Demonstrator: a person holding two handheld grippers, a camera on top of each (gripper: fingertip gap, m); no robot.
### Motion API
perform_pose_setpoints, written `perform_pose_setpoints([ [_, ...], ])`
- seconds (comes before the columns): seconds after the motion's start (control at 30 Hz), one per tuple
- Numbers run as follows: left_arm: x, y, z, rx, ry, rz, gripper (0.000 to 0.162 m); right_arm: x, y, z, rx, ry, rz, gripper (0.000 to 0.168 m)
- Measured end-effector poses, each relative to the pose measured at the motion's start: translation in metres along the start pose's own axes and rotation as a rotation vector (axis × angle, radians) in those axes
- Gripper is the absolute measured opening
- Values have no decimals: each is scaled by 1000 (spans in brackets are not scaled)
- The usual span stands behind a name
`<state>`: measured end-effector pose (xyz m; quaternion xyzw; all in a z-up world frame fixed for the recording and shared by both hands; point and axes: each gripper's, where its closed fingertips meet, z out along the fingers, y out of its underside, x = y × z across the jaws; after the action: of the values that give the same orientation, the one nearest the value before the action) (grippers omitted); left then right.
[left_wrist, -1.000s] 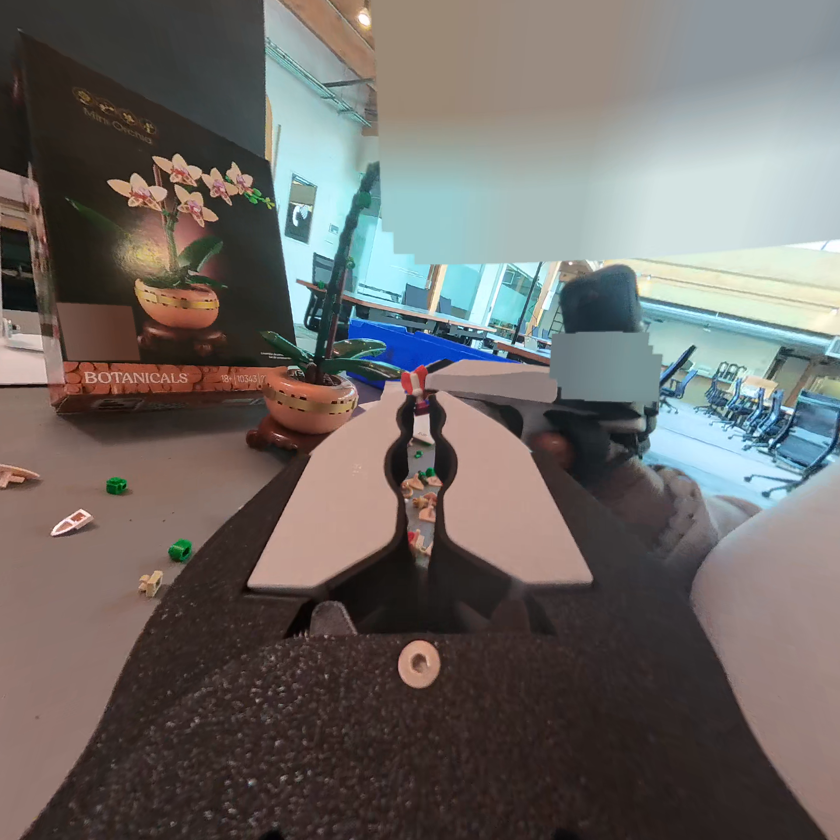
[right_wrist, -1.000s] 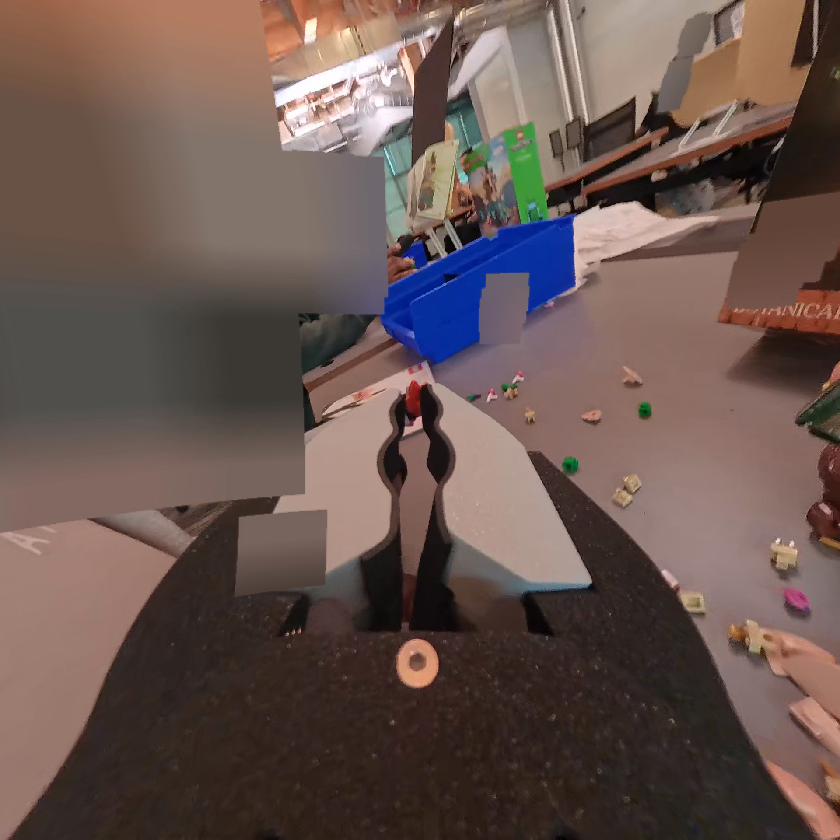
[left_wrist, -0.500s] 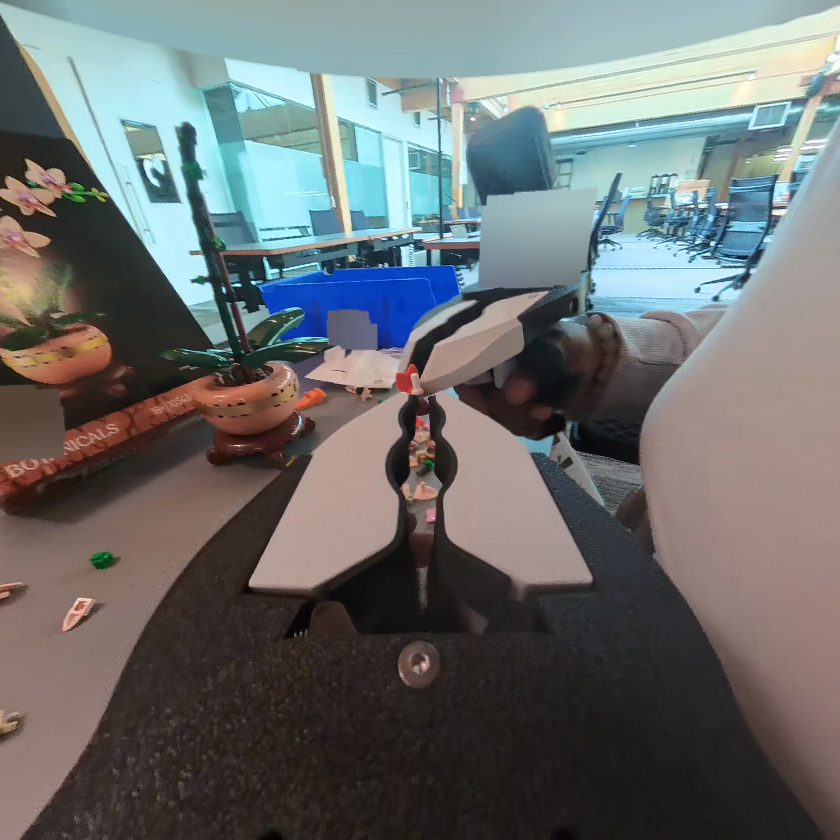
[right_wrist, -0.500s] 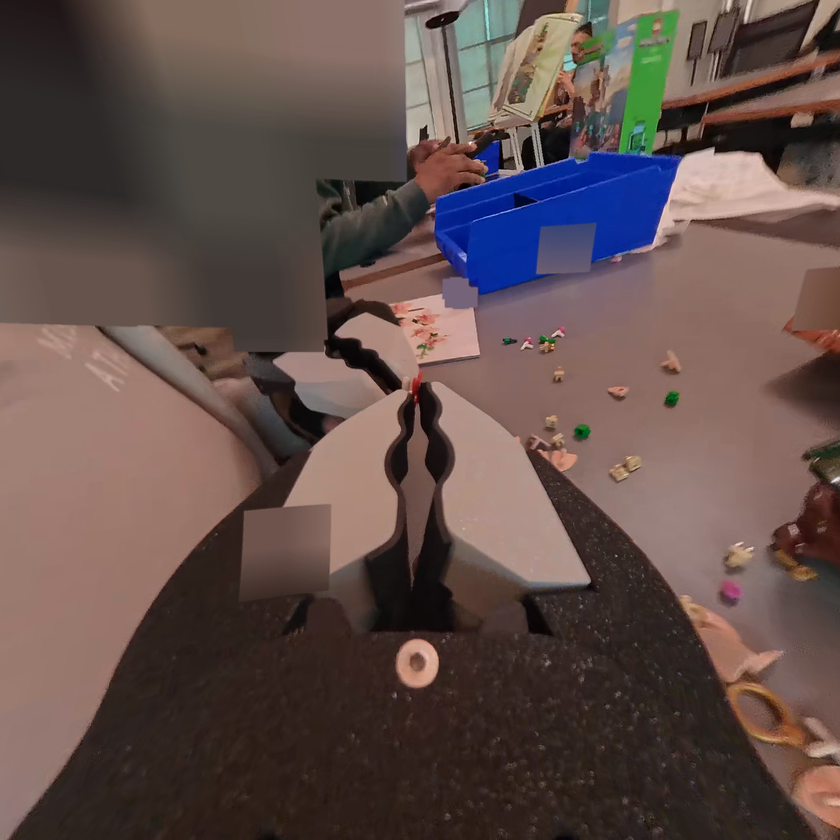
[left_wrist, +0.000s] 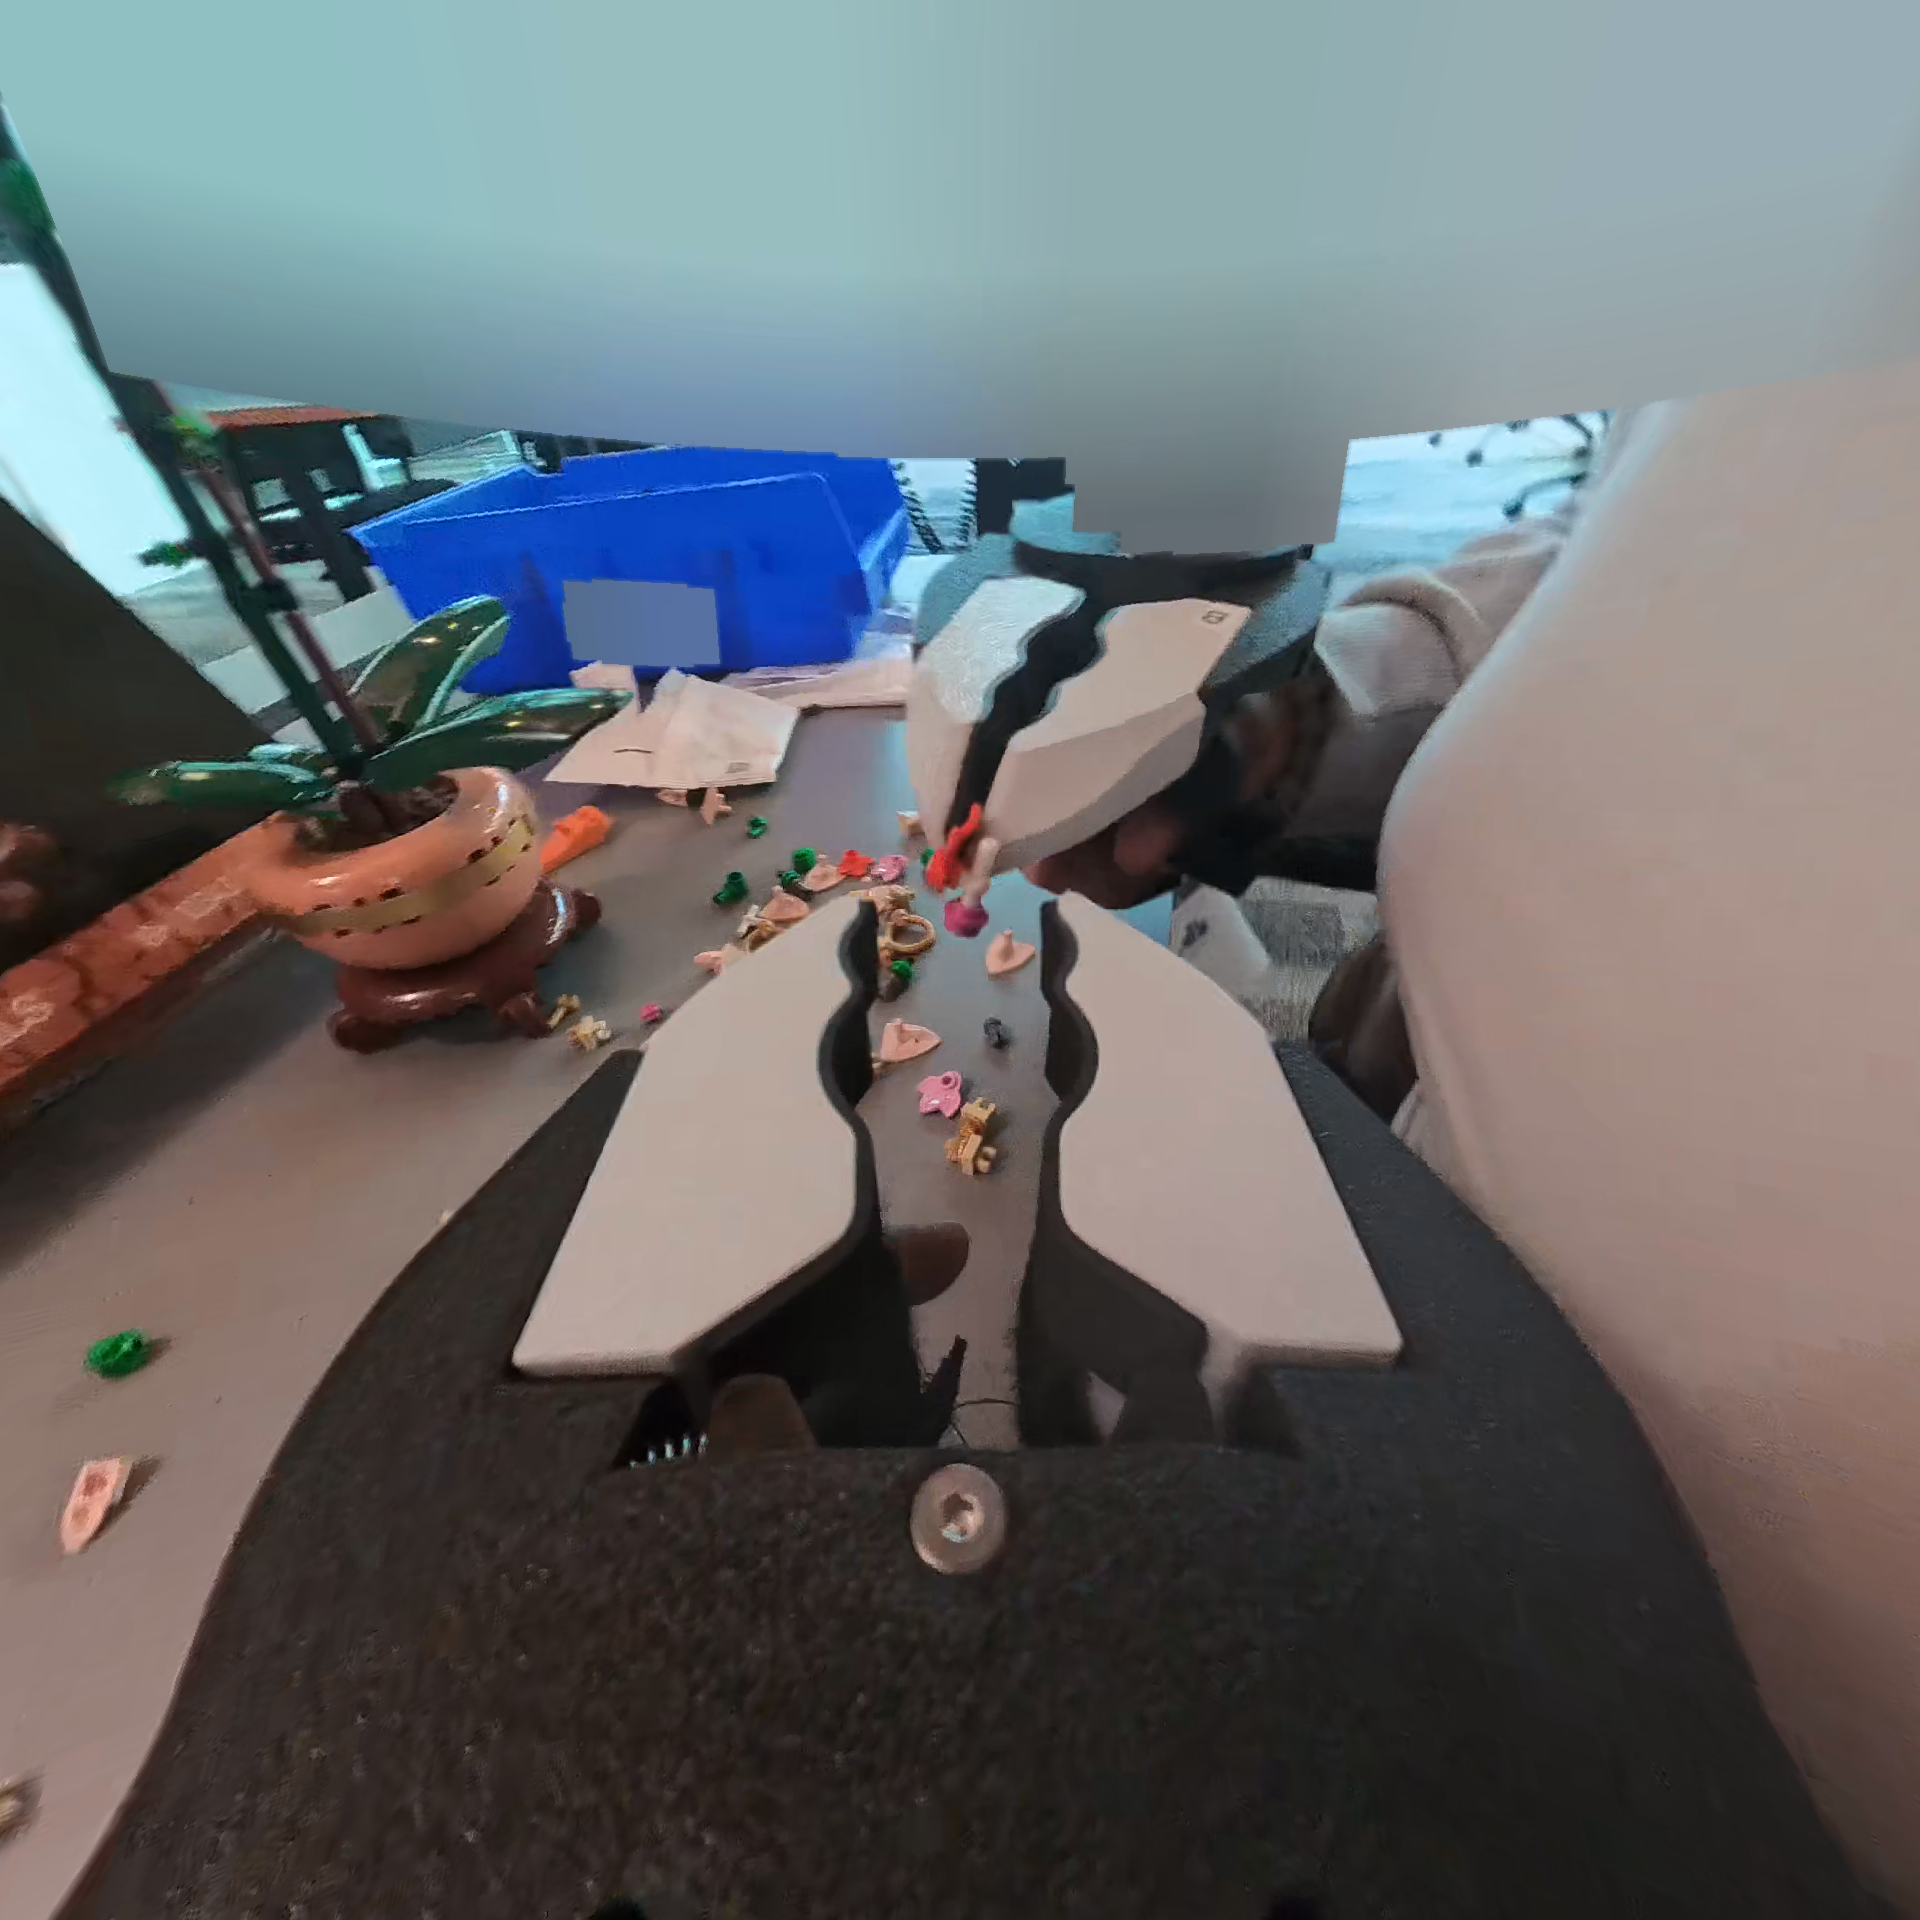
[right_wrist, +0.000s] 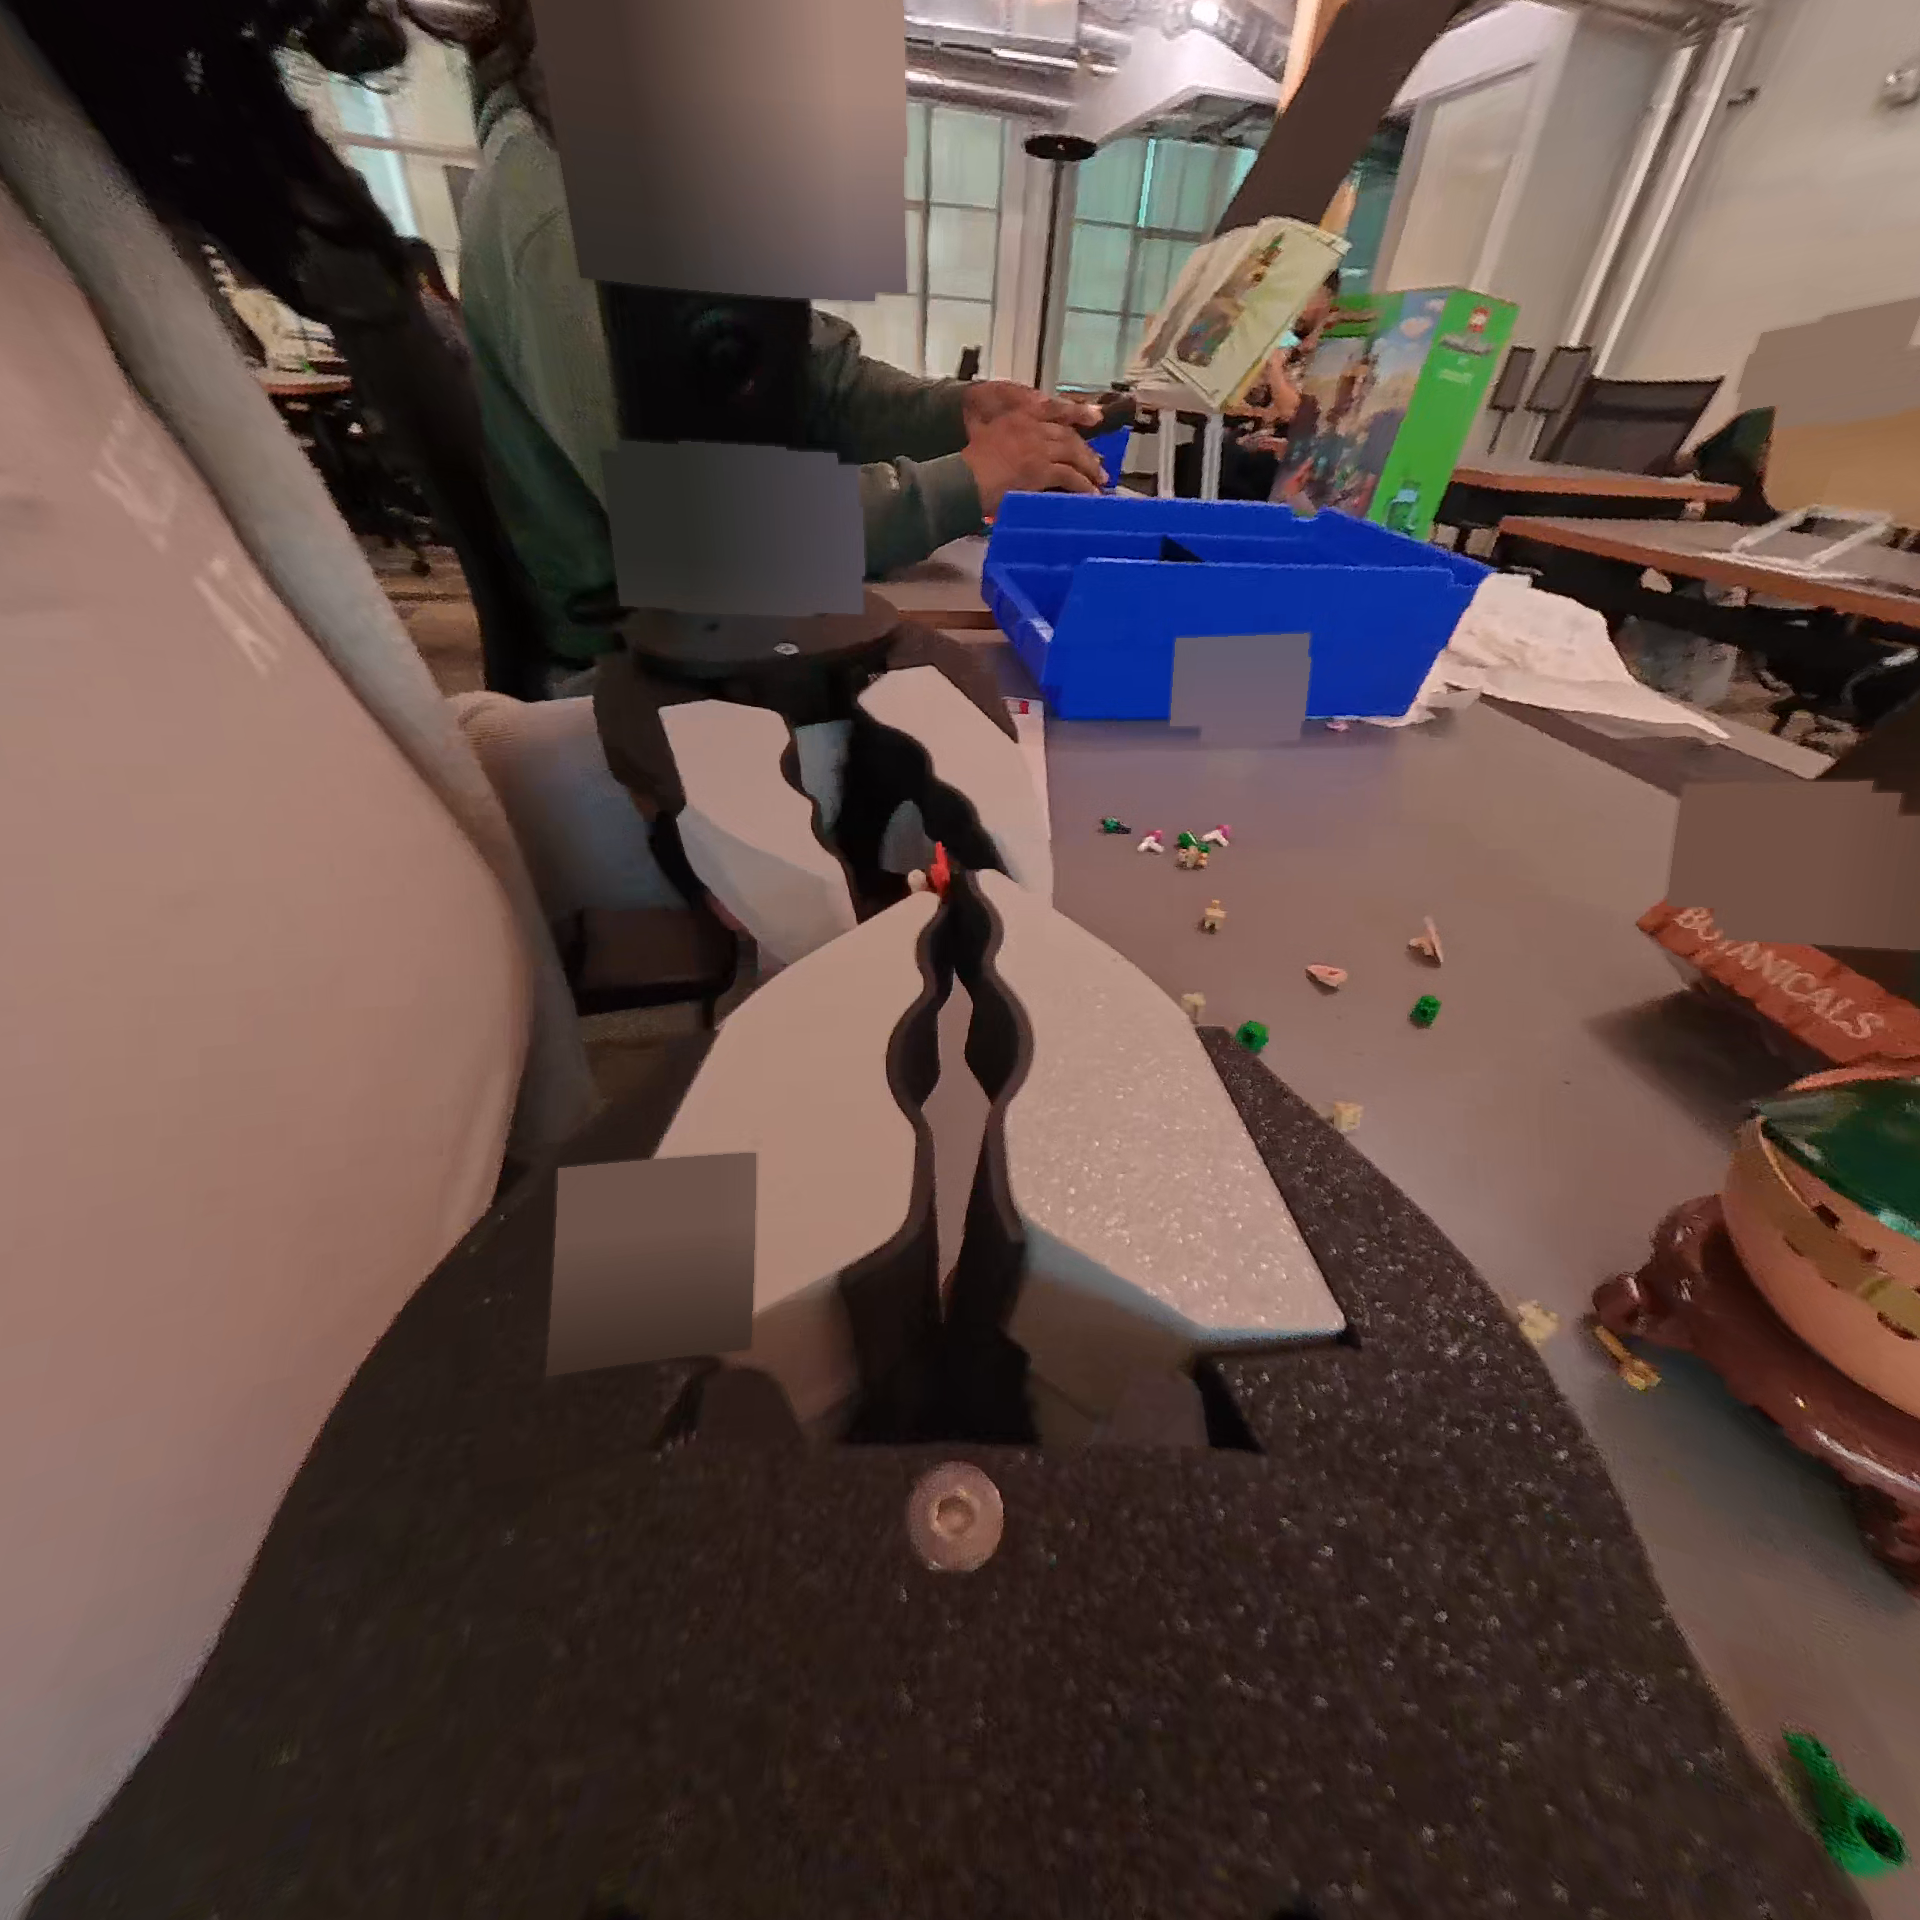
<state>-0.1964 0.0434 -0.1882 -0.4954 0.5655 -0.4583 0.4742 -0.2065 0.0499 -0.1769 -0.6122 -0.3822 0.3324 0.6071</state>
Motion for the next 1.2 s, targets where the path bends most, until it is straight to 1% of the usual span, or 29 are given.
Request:
perform_pose_setpoints([
  [0.03, 2, 1, 2, -20, 21, 33, 29, -2, -2, 0, 19, -13, -10, 0],
  [0.07, 4, 4, 4, -44, 40, 65, 25, -4, -4, 0, 29, -36, -8, 0],
  [0.1, 5, 6, 6, -68, 57, 92, 11, -4, -4, 0, 30, -47, 3, 0],
  [0.17, 5, 5, 9, -84, 67, 121, 6, -3, -5, -2, 43, -57, 22, 0],
  [0.23, 3, 6, 10, -109, 65, 123, 5, 0, -2, -3, 33, -50, 31, 0],
  [0.27, 4, 9, 11, -138, 70, 117, 8, 0, 0, -3, 23, -46, 24, 0],
  [0.3, 6, 11, 12, -164, 82, 98, 18, 0, 3, -3, 9, -41, 17, 0],
  [0.33, 8, 12, 14, -181, 95, 68, 22, -1, 7, -2, -5, -42, 15, 0],
  [0.43, 6, 15, 18, -199, 60, -13, 10, 0, 9, -3, 6, -26, 33, 0],
  [0.57, 6, 21, 21, -218, 51, -69, 9, 0, 16, -6, -1, -18, 73, 0],
  [0.63, 4, 27, 23, -249, 24, -112, 8, 4, 23, -6, -29, 20, 82, 0],
  [0.7, 4, 35, 24, -290, -3, -170, 7, 5, 30, -5, -92, 79, 51, 0],
  [0.73, 5, 40, 23, -321, -27, -164, 7, 4, 35, -5, -139, 111, 26, 0],
  [0.8, 6, 49, 21, -376, -84, -92, 7, 0, 43, -6, -204, 157, 14, 0],
  [0.9, 11, 54, 18, -419, -133, -20, 7, -6, 50, -6, -237, 181, 71, 1],
  [0.93, 13, 54, 17, -430, -129, -9, 7, -6, 53, -7, -267, 202, 56, 0],
  [0.97, 26, 53, 19, -431, -56, -16, 6, 4, 55, -11, -287, 292, 45, 0],
  [1.0, 41, 53, 23, -435, 27, -64, 6, 9, 50, -12, -261, 290, 39, 0],
  [1.03, 43, 56, 25, -449, 32, -100, 6, 10, 42, -10, -232, 273, 57, 0],
  [1.1, 24, 58, 19, -468, -42, -63, 6, -1, 40, -6, -256, 183, -11, 0],
  [1.13, 20, 58, 18, -466, -32, -82, 6, -1, 42, -7, -264, 146, 2, 0],
  [1.17, 19, 59, 18, -456, -14, -124, 6, 0, 41, -10, -244, 84, 52, 0],
  [1.2, 18, 61, 19, -448, -9, -160, 6, 7, 39, -14, -218, 61, 126, 0],
])
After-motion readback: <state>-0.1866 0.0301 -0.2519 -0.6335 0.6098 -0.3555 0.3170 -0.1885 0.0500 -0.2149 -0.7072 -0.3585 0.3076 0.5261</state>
